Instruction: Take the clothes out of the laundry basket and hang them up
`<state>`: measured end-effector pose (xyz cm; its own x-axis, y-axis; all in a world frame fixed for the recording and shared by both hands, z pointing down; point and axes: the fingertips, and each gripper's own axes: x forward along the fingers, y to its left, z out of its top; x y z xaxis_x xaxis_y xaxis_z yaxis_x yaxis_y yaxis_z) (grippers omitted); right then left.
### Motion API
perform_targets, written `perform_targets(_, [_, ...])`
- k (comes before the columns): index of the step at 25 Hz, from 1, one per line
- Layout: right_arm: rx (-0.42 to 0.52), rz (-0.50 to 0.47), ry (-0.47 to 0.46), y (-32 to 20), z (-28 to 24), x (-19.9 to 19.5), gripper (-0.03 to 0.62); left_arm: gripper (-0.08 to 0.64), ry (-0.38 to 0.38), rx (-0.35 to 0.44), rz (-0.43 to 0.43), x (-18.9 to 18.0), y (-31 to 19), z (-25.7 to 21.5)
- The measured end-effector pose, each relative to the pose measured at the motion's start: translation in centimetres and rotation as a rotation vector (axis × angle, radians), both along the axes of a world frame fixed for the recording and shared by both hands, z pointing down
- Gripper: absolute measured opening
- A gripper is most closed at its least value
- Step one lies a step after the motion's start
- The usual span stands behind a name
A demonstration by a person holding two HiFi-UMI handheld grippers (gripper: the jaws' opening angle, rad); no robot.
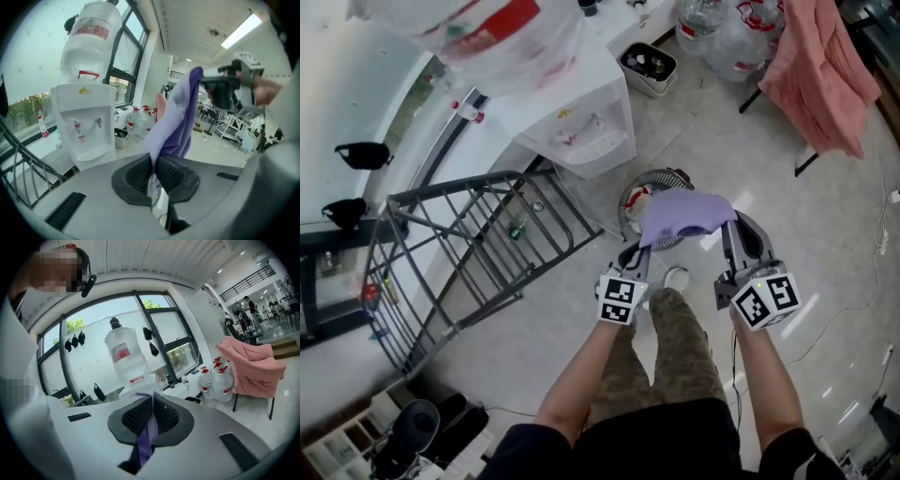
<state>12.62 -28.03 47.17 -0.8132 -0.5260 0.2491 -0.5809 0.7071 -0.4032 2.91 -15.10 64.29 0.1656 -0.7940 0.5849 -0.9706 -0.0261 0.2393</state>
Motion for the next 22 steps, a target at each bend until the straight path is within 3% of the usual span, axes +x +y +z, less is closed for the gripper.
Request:
perform_targets(3, [-0.026, -0.043, 0.013, -0.3, -1.0, 0.3, 0.002, 0.015, 0.087, 0.009, 0.003, -1.8, 2.5, -5.3])
perform_targets(7, [-0.082, -0.130, 0.043, -0.1, -1.9, -0.2, 0.002, 0.016, 0.071, 0.034, 0.019, -3.7, 4.2, -13.1])
perform_targets(11, [-0.063, -0.176, 0.065, 0.1, -2.6, -0.3, 0.002, 0.015, 0.101, 0.103, -0.004, -3.9, 4.2, -21.2])
perform_targets(17, [-0.089, -0.237, -0.035, 0.4, -3.9, -2.2, 0.002, 0.015, 0.083, 0.212, -0.058, -4.1, 4.0, -32.0])
perform_targets(22, [-0.070, -0.406, -0.114, 2.7, -6.2, -6.2, 0.003, 0.015, 0.073, 0.291, -0.094, -5.5, 4.4, -38.7])
